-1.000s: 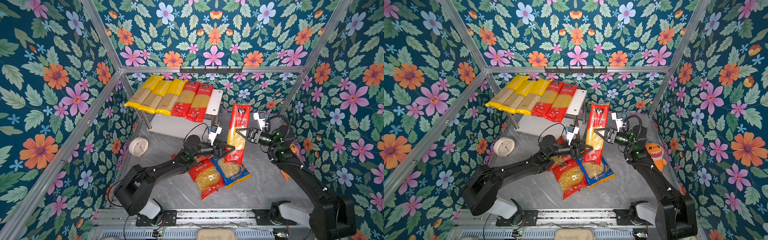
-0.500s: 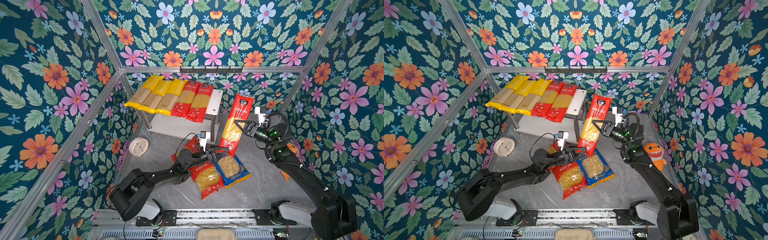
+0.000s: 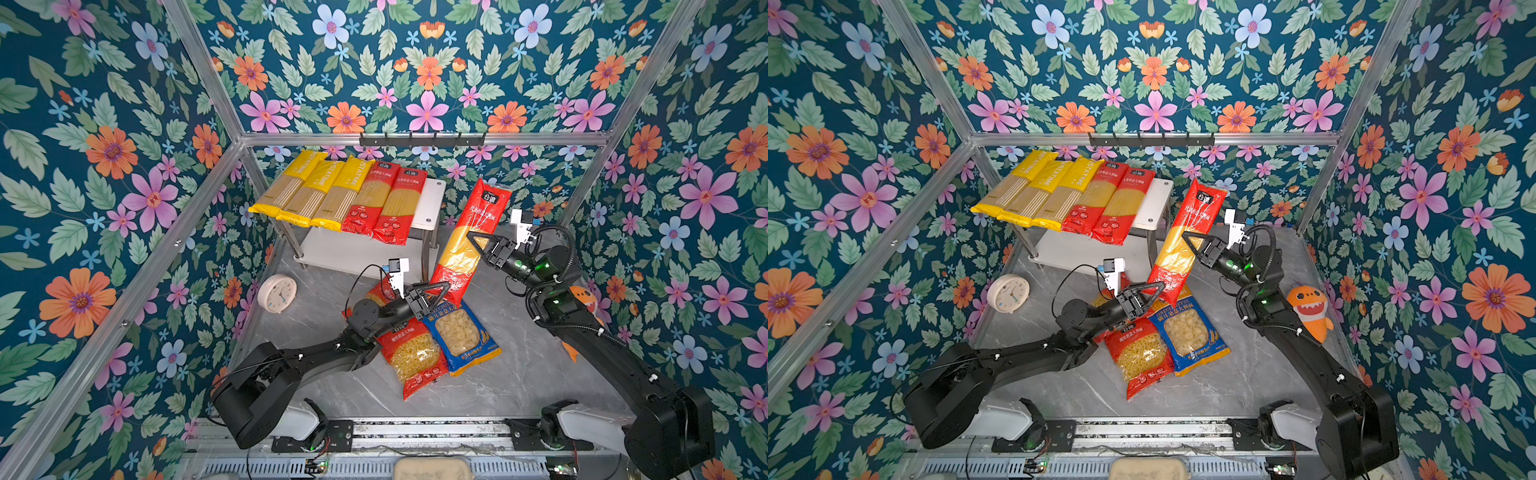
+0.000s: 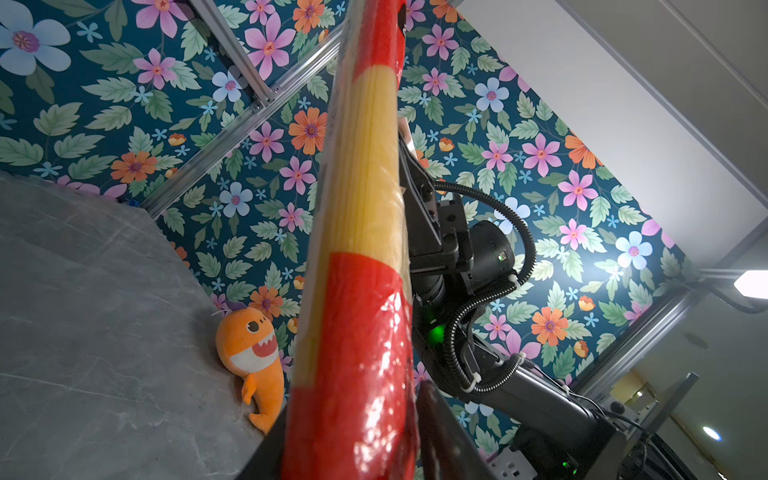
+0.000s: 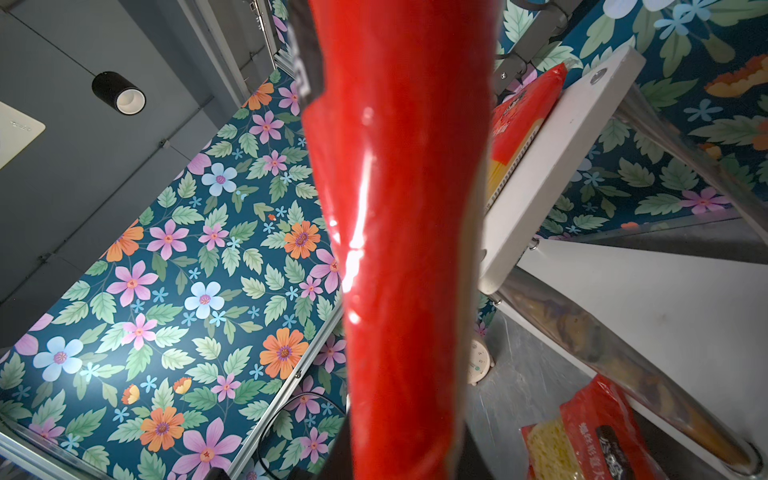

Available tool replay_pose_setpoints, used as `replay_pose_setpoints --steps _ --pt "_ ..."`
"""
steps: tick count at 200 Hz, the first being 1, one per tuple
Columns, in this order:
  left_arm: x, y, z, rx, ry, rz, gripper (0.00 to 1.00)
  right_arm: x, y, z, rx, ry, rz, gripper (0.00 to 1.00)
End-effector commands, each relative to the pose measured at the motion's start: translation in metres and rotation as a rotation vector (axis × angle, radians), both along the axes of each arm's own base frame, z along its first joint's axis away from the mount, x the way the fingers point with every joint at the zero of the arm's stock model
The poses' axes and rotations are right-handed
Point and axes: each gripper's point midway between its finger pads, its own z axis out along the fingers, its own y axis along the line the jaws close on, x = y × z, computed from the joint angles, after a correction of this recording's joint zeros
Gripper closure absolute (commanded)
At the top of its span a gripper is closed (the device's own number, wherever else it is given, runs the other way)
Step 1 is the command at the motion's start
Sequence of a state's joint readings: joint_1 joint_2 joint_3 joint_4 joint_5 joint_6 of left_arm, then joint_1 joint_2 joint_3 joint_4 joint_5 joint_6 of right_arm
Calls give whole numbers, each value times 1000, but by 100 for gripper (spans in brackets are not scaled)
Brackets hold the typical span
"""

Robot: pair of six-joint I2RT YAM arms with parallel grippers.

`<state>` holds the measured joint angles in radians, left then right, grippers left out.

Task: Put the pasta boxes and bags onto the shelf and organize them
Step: 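Lift the upright spaghetti pack with both grippers toward the shelf's top tier, then lay the spaghetti pack on the top tier beside the red packs with both grippers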

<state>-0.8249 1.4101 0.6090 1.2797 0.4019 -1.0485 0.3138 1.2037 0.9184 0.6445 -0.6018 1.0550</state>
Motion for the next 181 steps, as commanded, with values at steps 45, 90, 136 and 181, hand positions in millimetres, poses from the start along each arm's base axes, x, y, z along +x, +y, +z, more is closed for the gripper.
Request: replay_pose_setpoints --steps 45,90,136,181 --pt "-4 2 32 -109 -53 -7 55 7 0 20 52 -65 -31 90" --pt "-4 2 40 -128 -59 3 74 11 2 19 58 -51 -31 85" --pt "6 14 49 -159 -27 88 87 13 1 15 50 -37 -43 69" --pt "16 26 58 -168 19 162 97 12 0 13 40 -30 -53 54"
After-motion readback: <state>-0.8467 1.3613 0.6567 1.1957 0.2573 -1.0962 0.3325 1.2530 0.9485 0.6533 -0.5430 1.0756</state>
